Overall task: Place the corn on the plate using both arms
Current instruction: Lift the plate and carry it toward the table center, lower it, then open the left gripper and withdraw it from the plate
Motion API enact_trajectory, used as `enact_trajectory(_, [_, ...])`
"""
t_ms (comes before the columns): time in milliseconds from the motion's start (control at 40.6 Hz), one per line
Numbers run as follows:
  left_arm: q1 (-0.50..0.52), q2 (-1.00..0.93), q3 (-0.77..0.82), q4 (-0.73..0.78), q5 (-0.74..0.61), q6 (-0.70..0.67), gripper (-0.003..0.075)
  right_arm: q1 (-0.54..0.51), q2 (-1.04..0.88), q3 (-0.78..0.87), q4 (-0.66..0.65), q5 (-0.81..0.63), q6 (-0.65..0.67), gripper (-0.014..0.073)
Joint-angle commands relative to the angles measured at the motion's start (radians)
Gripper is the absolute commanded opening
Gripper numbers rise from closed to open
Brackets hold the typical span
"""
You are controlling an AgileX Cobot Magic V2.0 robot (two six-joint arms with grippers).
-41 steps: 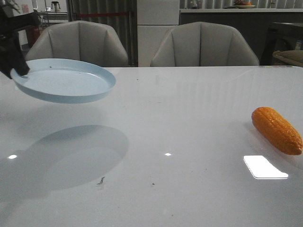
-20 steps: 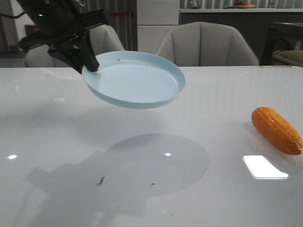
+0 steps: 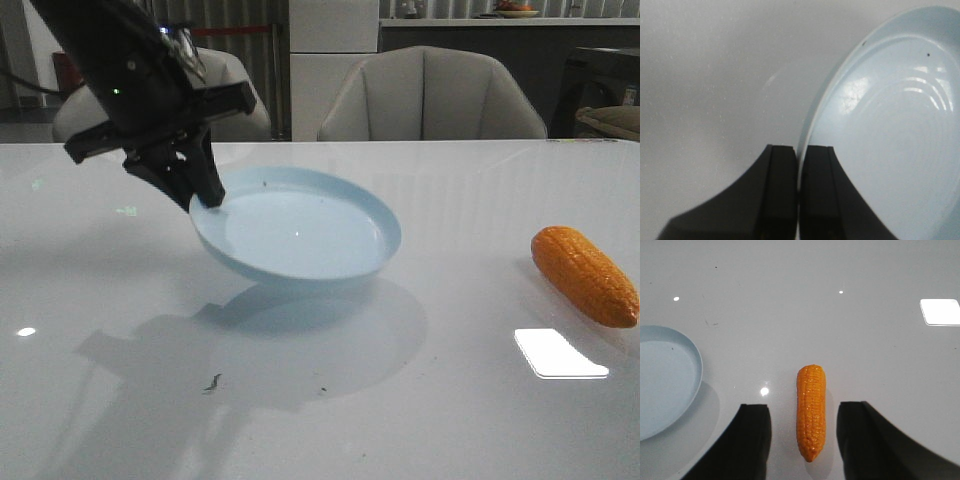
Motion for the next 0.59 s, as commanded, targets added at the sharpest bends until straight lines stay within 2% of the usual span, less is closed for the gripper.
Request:
enact_trajectory(0, [-0.009,-0.014,-0.034,-0.046,-0.006,0.000,0.0097,0.002,-0.003,-0.030,-0.001,-0.074,0.000,0.0425])
enact_trajectory(222, [-0.009,0.010,-0.034,-0.057,-0.005,0.000,0.0113,0.002,-0.003,-0.030,-0.001,-0.074,0.000,0.0425])
enact_trajectory(295, [-0.009,0.010,-0.034,-0.057,-0.005,0.000,0.0172,0.002,-0.003,-0.030,-0.001,-0.074,0.000,0.0425])
enact_trajectory(468, [-0.009,0.010,-0.034,-0.057,0.005,0.000,0.0435,0.002,-0.003,-0.030,-0.001,-0.074,0.000,0.0425])
enact_trajectory(566, [-0.009,0.008,-0.034,-0.057,0.007,0.000,0.0486,0.002,-0.003,-0.030,-0.001,-0.074,0.000,0.0425])
